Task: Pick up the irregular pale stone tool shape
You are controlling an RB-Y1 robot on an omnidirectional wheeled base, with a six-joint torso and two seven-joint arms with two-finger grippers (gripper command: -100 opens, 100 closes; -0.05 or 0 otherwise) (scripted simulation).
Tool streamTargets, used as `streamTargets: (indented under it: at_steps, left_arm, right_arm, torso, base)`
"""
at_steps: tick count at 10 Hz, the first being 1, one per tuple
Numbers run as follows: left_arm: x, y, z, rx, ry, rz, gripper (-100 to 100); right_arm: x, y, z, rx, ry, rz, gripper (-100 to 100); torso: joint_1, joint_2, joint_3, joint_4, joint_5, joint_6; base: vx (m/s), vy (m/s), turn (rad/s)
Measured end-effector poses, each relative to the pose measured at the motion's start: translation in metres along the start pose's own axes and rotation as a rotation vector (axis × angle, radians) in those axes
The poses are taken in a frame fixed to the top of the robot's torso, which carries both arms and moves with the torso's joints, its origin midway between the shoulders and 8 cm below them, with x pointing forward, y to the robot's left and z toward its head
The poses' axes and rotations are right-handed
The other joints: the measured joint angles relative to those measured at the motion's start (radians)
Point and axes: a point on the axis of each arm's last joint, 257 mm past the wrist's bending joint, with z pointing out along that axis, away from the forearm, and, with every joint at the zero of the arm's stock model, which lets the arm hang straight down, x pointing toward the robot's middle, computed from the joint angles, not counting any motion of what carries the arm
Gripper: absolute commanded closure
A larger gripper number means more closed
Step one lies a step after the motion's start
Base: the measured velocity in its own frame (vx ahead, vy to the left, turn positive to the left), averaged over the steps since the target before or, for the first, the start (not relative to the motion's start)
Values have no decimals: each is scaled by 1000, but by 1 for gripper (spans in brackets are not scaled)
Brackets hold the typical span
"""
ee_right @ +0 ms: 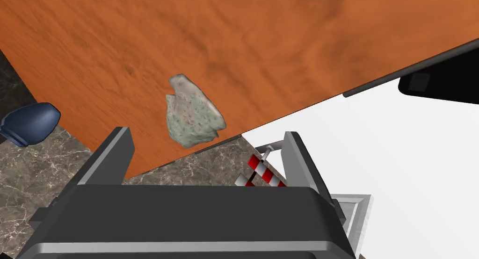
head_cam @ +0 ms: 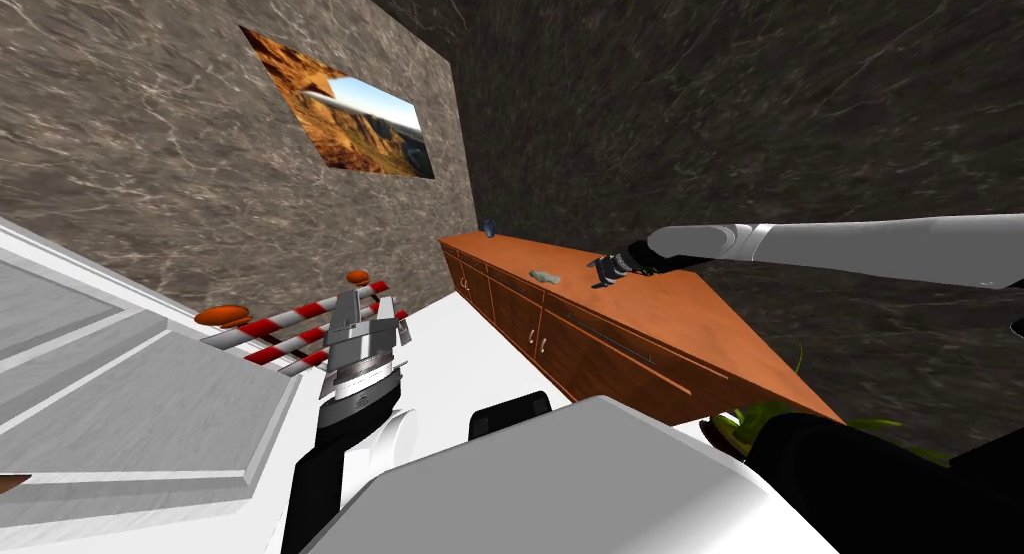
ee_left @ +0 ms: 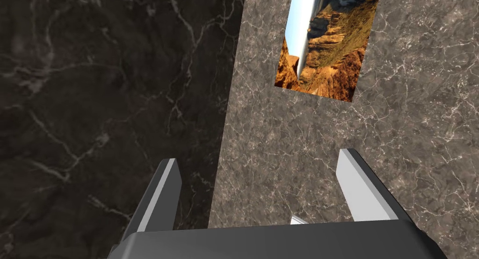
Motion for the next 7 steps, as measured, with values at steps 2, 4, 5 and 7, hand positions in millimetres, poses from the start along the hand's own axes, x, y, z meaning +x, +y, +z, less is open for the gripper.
streamTargets:
  at_steps: [2,4,5,7]
  left_arm:
    - [0,0,0,0,0,0,0]
    - [0,0,0,0,0,0,0]
    - [0,0,0,0,0,0,0]
    - [0,0,0,0,0,0,0]
  right_arm:
    - [-2,1,6,-30,39,-55,-100]
    - [-3,2,13,-59,74,-107,-100]
    - [-4,4,17,-77,95,-138,-100]
    - [-6,6,23,-107,125,-185,-100]
  torso:
    - [-1,0,0,0,0,0]
    - [0,-1,0,0,0,0]
    - [0,-1,-1,0,0,-1]
    - [0,-1,0,0,0,0]
  base:
    - [44,-30,98]
    - [55,-23,106]
    - [44,-20,70]
    - [60,-26,133]
